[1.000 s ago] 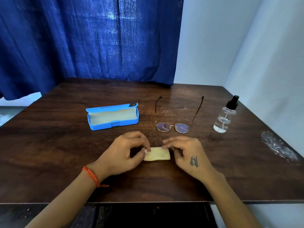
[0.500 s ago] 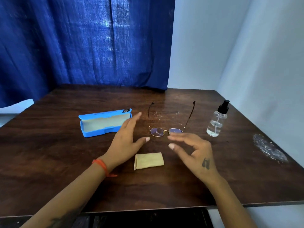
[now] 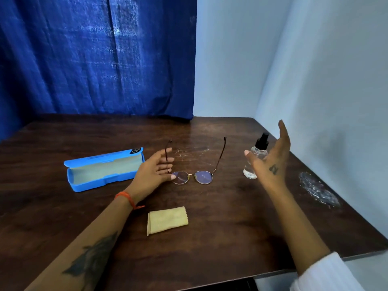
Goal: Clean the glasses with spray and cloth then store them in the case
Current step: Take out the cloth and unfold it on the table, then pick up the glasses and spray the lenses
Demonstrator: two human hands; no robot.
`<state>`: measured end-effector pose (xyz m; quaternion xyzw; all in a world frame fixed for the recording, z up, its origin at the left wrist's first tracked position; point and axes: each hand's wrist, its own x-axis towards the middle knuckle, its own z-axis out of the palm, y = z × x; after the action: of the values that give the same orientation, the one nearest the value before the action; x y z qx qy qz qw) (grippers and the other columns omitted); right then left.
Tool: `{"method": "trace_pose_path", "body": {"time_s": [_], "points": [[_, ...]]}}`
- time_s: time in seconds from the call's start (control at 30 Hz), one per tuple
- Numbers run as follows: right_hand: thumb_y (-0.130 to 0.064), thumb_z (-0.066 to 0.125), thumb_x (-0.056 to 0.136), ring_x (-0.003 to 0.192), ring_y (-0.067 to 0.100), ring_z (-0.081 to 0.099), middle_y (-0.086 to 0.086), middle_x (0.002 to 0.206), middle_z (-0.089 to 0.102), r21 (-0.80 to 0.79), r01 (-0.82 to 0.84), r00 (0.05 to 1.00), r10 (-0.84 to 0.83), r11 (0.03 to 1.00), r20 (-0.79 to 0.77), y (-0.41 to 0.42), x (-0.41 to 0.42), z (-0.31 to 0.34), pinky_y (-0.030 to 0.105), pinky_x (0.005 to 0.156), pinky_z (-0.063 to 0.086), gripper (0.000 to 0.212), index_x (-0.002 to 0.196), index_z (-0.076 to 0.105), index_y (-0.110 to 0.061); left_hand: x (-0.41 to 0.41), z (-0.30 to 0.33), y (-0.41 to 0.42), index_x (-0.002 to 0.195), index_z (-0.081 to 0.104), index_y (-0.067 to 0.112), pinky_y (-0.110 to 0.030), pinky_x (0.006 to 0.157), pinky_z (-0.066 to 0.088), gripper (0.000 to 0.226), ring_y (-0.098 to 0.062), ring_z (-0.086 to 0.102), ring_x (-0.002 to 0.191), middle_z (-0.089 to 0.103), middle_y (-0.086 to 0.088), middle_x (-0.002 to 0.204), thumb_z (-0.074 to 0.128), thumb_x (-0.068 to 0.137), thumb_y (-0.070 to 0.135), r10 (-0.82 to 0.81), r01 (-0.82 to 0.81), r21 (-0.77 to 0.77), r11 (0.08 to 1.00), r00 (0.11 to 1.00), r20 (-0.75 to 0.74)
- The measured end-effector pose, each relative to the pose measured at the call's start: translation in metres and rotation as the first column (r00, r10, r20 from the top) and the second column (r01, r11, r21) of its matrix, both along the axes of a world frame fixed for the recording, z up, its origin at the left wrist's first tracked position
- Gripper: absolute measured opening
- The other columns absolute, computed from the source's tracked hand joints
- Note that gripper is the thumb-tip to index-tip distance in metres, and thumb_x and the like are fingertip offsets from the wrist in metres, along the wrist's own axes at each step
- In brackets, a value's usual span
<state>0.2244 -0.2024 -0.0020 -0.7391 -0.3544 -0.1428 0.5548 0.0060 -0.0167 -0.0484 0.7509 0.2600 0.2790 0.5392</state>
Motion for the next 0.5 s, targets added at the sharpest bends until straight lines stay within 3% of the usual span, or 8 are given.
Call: {"method": "trace_pose_path", "body": {"time_s": [0.07,0.17,0.27,0.4,0.5], "points": [[-0.006,0.075,0.072,0.133,0.015,0.031,0.003,0.15,0.024,-0.046,-0.077,0.995,0.075,0.996,-0.06,0.003,0.007,-0.006,0.042,0.107,0.036,0.1,0.146,0.011,-0.025,-0.004,-0.001,0.002,0.111,0.057,0.03,-0.023,0.088,0.052,0.056,-0.014,0.063,0.103,0.065,0.001,0.109,0.072,0.07,-0.005,0.009,-0.009,0.006,1.0,1.0,-0.003],[-0.006,0.07,0.077,0.106,0.001,0.049,-0.002,0.141,0.036,-0.06,-0.141,0.99,0.139,0.988,-0.037,0.003,0.008,-0.019,0.028,0.086,0.046,0.096,0.146,0.009,-0.031,-0.008,0.0,0.001,0.1,0.066,0.021,-0.012,0.079,0.052,0.038,-0.01,0.066,0.094,0.07,0.001,0.098,0.072,0.071,-0.004,0.03,-0.027,0.085,0.996,0.999,-0.035],[-0.014,0.066,0.083,0.095,0.014,0.06,0.012,0.13,0.054,-0.089,-0.132,0.991,0.133,0.987,0.002,0.003,0.01,-0.025,0.019,0.081,0.043,0.088,0.145,0.008,-0.038,-0.008,0.003,-0.002,0.093,0.071,0.015,-0.003,0.072,0.047,0.025,0.003,0.066,0.081,0.072,0.002,0.086,0.073,0.072,0.001,0.068,-0.048,0.214,0.976,0.994,-0.089],[-0.018,0.061,0.088,0.099,0.014,0.063,0.0,0.112,0.063,0.01,-0.213,0.974,0.213,0.977,-0.075,0.0,0.009,-0.02,0.042,0.093,0.049,0.085,0.141,0.003,-0.048,-0.007,0.006,-0.003,0.087,0.072,0.018,-0.003,0.068,0.045,0.016,0.003,0.064,0.077,0.071,0.006,0.081,0.073,0.074,0.009,0.106,-0.071,0.284,0.956,0.988,-0.11],[-0.009,0.057,0.091,0.083,0.012,0.065,-0.002,0.098,0.06,0.285,-0.35,0.867,0.423,0.893,-0.261,-0.003,0.005,-0.012,0.042,0.08,0.056,0.081,0.137,0.01,-0.056,-0.005,0.008,-0.009,0.083,0.07,0.017,-0.004,0.062,0.047,0.014,0.002,0.065,0.07,0.07,-0.001,0.079,0.07,0.076,0.005,0.086,-0.081,0.218,0.973,0.996,-0.015]]}}
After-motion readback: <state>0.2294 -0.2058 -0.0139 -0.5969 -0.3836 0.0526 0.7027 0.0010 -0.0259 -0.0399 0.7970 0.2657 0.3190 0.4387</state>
